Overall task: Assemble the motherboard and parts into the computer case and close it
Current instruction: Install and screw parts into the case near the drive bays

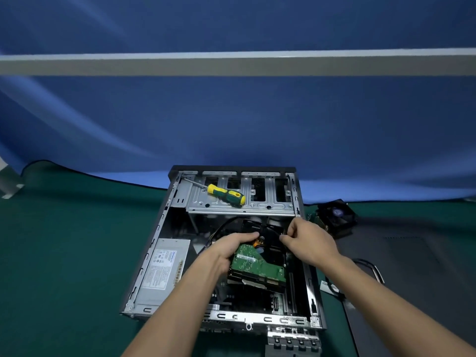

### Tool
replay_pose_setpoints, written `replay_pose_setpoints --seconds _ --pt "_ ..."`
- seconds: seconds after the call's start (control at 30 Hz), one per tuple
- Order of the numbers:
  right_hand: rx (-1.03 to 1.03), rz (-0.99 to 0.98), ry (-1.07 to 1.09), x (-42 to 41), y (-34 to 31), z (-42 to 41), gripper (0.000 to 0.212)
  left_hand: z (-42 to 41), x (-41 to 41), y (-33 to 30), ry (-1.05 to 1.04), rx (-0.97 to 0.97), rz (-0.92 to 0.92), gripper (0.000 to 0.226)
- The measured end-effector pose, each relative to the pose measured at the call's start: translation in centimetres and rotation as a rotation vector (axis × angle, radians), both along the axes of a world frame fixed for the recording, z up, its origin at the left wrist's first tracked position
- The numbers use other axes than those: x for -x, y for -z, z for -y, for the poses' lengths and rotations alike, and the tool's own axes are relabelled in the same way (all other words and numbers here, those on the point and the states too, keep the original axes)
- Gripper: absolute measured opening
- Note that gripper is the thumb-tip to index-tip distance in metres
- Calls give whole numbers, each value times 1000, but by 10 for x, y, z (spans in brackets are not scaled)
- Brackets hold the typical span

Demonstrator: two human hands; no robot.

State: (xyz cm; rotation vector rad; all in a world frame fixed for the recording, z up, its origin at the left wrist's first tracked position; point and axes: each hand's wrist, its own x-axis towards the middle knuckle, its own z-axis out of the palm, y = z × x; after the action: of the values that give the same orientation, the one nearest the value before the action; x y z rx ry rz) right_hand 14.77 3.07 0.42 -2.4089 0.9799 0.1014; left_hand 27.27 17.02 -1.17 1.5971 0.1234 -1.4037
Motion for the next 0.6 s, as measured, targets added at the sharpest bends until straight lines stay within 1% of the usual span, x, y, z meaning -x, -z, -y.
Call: replay_pose_setpoints --seconds 0.07,0.13,0.2,0.23,0.27,0.3,0.37,0.5,0.6 --pt "103 17 -36 2 5 -1 19 7 -4 6 -21 36 -16 36" --pt "174 85 -14 6 12 -6 15 13 -4 9 -39 46 -61 47" --pt "234 136 12 11 20 -13 11 17 -1 9 -29 28 -76 69" --pt "265 143 16 12 24 -16 10 18 1 11 -8 1 -49 83" --pt "283 151 25 13 27 -18 10 20 2 15 8 -28 -20 93" --pt "287 156 38 12 29 -18 10 21 4 18 7 -42 -1 96" --pt "290 150 49 11 32 -18 11 23 5 24 -15 -22 -23 91" --pt "317 143 32 10 36 -17 12 28 3 30 -112 79 -103 77" --pt "313 158 19 10 37 -17 23 34 -1 33 -147 111 -106 76"
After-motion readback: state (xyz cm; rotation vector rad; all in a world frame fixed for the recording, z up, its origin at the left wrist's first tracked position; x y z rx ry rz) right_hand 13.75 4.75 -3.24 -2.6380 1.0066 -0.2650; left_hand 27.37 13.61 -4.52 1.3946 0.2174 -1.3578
